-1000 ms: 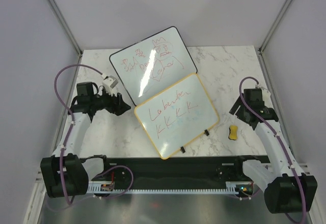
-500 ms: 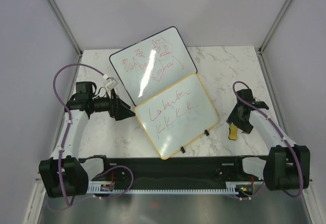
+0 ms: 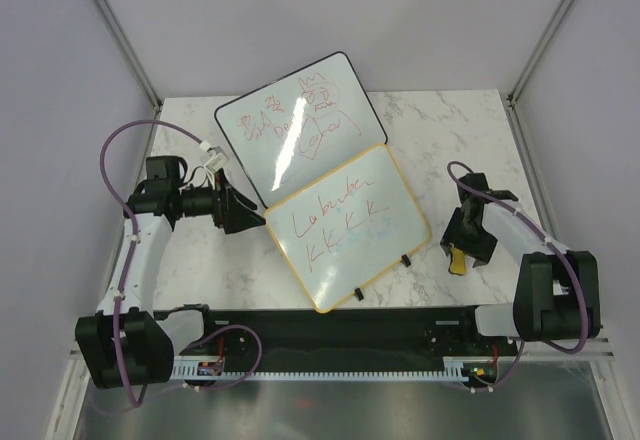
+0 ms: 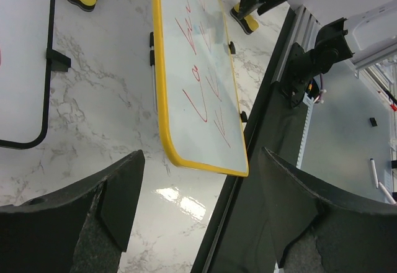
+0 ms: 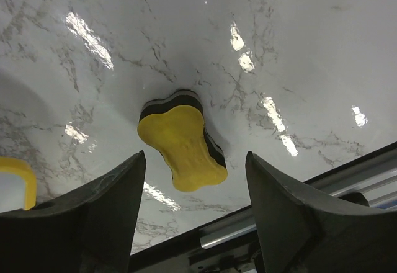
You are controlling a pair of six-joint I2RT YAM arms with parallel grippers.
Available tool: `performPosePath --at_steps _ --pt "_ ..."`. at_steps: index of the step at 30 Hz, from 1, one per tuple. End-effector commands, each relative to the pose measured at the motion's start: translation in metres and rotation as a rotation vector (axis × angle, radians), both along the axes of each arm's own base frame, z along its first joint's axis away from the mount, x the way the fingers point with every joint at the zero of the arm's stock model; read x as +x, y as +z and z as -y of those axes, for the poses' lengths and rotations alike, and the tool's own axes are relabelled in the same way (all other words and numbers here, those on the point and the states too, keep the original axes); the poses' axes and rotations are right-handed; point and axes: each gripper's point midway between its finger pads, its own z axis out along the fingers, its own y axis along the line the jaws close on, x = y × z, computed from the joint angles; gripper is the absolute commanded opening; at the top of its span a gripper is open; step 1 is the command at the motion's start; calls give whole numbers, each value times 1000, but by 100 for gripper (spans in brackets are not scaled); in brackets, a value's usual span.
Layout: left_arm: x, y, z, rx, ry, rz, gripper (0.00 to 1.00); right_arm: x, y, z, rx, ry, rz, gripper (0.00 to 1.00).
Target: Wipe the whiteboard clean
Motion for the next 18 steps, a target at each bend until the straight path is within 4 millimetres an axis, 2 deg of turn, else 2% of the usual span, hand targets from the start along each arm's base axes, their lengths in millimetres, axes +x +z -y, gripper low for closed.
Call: performPosePath --at_steps 1,5,9,13,17,18 --pt "-1 25 3 -32 -37 85 82 10 8 5 -26 57 -1 75" --pt "1 26 3 -27 -38 94 82 14 4 8 -42 69 -9 74" --pt "-1 25 4 -35 -42 87 82 16 -5 5 -23 84 -25 61" --pt "0 22 2 -20 -32 81 82 19 -7 0 4 87 -12 59" --pt "1 18 2 -12 -26 69 82 13 -14 -3 19 82 -28 61" --pt "0 19 2 -15 -28 72 82 14 -14 -3 19 77 -25 58"
